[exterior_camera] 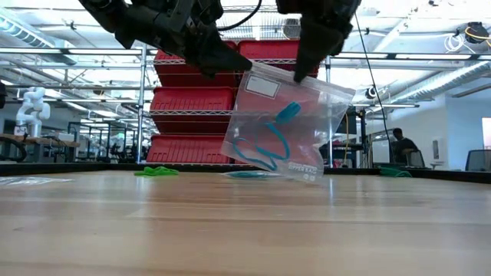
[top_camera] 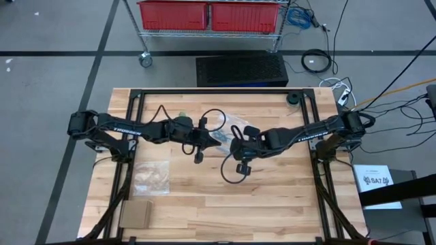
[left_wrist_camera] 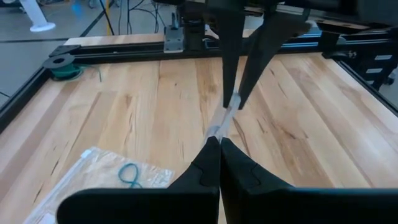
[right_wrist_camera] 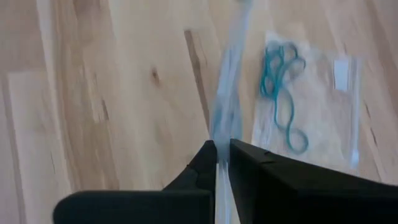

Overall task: Sort rubber bands
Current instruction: Close the bottom right transparent zip lock bag with the blue rubber bands

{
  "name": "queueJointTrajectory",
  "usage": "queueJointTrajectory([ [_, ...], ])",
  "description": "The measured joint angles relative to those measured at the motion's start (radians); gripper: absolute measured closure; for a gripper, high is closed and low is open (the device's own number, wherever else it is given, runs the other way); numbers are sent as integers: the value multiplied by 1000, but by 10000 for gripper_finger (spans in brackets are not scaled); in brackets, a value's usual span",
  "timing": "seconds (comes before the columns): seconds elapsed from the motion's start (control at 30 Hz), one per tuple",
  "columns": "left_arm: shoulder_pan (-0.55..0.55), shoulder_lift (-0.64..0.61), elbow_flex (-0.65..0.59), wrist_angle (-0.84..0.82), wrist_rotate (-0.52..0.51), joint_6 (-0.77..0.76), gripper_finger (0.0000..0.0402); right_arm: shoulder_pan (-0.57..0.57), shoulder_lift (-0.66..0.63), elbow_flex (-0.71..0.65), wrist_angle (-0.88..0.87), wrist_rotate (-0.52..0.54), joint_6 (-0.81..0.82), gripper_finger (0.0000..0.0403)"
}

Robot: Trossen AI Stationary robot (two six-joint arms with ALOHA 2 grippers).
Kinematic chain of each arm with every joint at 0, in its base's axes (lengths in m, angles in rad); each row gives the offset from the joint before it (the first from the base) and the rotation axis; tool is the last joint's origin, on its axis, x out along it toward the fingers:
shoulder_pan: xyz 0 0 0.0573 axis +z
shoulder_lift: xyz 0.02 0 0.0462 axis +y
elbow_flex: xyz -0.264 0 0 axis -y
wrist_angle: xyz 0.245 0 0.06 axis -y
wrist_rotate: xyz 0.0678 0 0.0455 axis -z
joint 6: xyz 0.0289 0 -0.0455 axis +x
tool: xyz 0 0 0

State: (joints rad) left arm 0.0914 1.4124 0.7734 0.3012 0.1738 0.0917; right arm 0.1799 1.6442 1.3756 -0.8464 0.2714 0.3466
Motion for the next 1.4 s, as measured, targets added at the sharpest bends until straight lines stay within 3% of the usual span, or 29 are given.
queueJointTrajectory([
  [0.5,0,0,0,4,-11,-1,402,17,0,-1,-198,-4,104,396],
  [1.13,0,0,0,-1,-28,-4,402,72,0,-1,-327,87,238,388],
  [1.27,1,-1,0,-18,-99,-5,402,72,0,-1,-347,110,269,365],
  [1.4,12,-2,0,-66,-271,8,402,73,-1,-4,-390,122,279,331],
])
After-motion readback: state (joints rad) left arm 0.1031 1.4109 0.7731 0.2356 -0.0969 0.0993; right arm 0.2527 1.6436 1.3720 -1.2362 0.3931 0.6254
